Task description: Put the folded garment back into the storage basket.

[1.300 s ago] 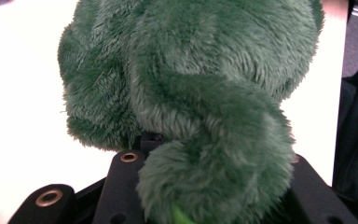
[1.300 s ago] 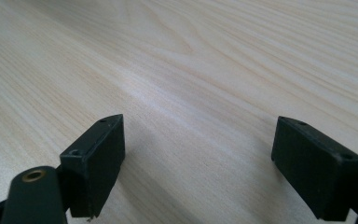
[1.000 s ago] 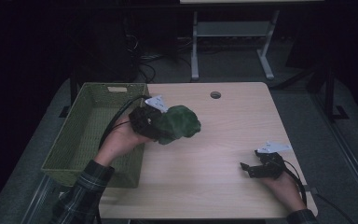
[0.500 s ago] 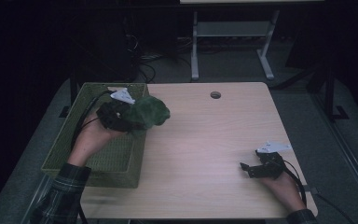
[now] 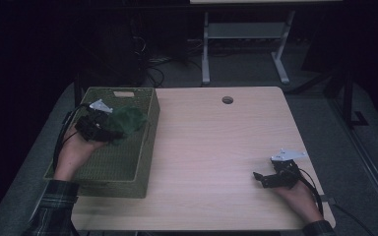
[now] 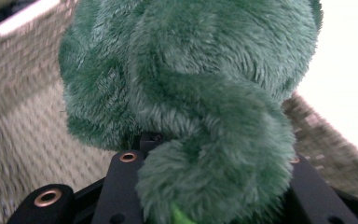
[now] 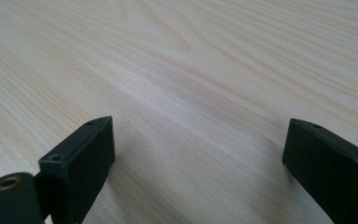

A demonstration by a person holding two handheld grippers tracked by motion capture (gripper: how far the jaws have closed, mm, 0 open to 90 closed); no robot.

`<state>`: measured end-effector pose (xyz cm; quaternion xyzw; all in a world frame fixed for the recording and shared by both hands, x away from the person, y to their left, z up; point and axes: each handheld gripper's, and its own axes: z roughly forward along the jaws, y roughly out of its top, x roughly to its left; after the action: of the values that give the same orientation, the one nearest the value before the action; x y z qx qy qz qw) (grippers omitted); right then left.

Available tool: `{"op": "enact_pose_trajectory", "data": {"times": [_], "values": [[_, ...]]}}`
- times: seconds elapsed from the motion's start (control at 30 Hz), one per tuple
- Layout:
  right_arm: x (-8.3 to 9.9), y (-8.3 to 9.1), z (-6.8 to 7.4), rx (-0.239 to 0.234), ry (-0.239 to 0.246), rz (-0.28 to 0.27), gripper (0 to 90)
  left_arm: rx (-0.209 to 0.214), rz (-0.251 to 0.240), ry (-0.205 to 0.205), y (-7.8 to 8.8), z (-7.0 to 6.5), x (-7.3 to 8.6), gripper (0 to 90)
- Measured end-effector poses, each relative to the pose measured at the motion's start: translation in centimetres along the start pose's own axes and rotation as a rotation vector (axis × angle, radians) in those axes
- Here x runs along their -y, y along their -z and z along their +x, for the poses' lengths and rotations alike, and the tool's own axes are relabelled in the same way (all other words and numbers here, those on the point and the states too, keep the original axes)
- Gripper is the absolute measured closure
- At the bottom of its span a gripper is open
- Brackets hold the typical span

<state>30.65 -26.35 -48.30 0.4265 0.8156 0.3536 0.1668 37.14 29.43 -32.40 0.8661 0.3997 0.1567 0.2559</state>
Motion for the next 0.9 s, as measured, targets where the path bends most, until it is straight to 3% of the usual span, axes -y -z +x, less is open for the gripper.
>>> {"op": "enact_pose_trajectory", "data": {"times": [0.23,0.5,0.77,0.9], "values": [[0.0,0.0,0.0,0.0,0.0,0.0,8.6,-0.036,0.049,0.061,-2.4,1.5,2.8,61.2],[0.0,0.0,0.0,0.0,-0.001,0.001,8.6,-0.056,0.131,0.095,-5.3,2.2,5.2,60.0],[0.0,0.0,0.0,0.0,0.001,0.0,8.6,-0.055,0.157,0.086,-6.0,2.0,5.3,56.1],[0.0,0.0,0.0,0.0,0.002,0.0,8.5,-0.038,0.153,0.092,-6.2,2.2,5.4,47.4]]}}
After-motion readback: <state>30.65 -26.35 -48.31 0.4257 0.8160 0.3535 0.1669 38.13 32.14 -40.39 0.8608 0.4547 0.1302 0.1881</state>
